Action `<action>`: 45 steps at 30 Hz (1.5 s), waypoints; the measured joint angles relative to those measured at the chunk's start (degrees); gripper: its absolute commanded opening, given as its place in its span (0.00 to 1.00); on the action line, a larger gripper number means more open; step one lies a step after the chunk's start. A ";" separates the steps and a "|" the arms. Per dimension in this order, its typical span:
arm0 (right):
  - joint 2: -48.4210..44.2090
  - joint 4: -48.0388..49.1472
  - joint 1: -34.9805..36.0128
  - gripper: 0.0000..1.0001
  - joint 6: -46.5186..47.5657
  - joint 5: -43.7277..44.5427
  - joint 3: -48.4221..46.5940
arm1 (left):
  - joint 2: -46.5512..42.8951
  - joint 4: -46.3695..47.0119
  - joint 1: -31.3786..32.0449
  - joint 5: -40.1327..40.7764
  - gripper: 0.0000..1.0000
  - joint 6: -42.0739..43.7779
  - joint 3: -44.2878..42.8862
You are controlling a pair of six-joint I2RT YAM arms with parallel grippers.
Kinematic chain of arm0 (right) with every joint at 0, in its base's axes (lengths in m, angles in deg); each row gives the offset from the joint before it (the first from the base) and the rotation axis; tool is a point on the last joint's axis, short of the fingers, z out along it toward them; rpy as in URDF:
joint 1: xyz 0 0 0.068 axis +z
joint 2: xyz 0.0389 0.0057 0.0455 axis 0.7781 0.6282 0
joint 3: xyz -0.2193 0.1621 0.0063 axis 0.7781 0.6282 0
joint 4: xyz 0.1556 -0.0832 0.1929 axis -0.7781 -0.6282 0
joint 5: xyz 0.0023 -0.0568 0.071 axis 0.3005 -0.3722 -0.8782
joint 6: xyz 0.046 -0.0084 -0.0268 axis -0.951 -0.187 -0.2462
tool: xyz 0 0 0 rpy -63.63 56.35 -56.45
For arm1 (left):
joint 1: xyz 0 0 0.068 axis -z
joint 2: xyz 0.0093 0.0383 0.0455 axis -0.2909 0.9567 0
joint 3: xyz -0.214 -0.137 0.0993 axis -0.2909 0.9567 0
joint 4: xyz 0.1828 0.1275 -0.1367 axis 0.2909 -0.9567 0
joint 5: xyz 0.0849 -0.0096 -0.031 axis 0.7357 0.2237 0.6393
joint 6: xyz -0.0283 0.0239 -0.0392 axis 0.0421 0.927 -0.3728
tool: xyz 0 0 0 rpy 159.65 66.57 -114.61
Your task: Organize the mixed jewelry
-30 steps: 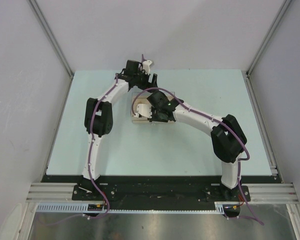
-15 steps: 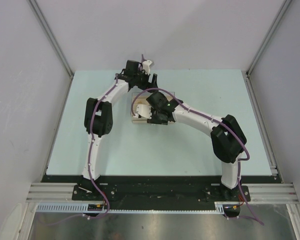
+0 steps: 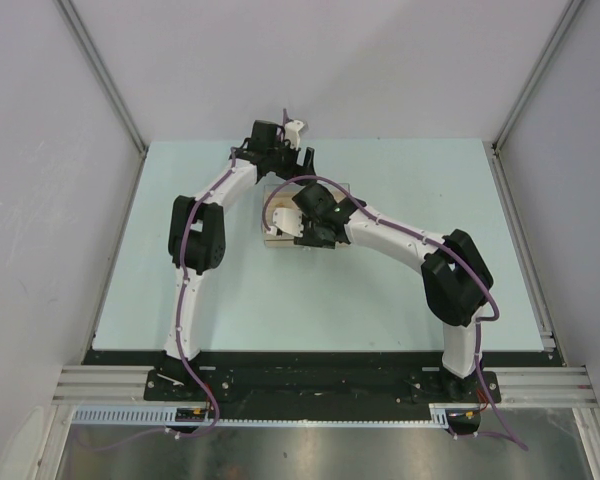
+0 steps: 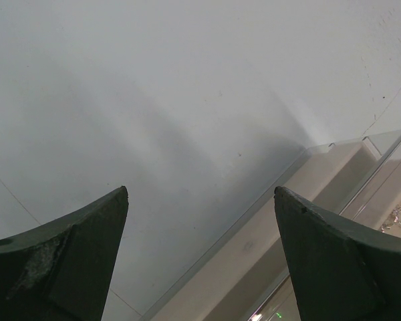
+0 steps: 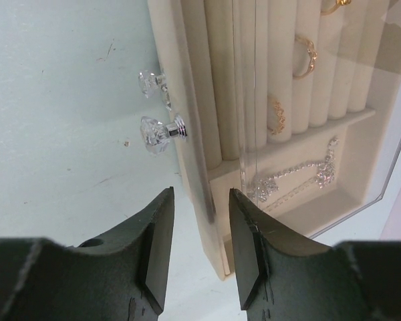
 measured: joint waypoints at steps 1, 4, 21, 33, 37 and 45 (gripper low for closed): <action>0.00 0.02 0.00 0.43 -0.07 0.00 0.00 | 0.00 -0.02 0.00 0.00 0.95 0.00 0.00; -0.02 0.02 0.04 0.43 -0.37 0.02 0.00 | 0.00 -0.02 0.00 0.00 0.95 0.00 0.00; -3.72 -0.07 1.14 0.46 -2.49 0.37 0.00 | -0.04 -0.28 0.07 -0.07 0.95 0.00 0.02; -4.96 -3.21 1.86 0.46 -4.92 -5.62 0.59 | -0.09 -0.39 0.11 -0.04 0.95 0.02 0.02; -5.05 -3.48 2.01 0.46 -5.38 -6.45 1.07 | -0.11 -0.44 0.11 -0.02 0.95 0.02 0.02; -4.98 -3.32 1.81 0.45 -5.55 -8.09 2.45 | -0.15 -0.70 0.20 -0.02 0.95 0.07 0.02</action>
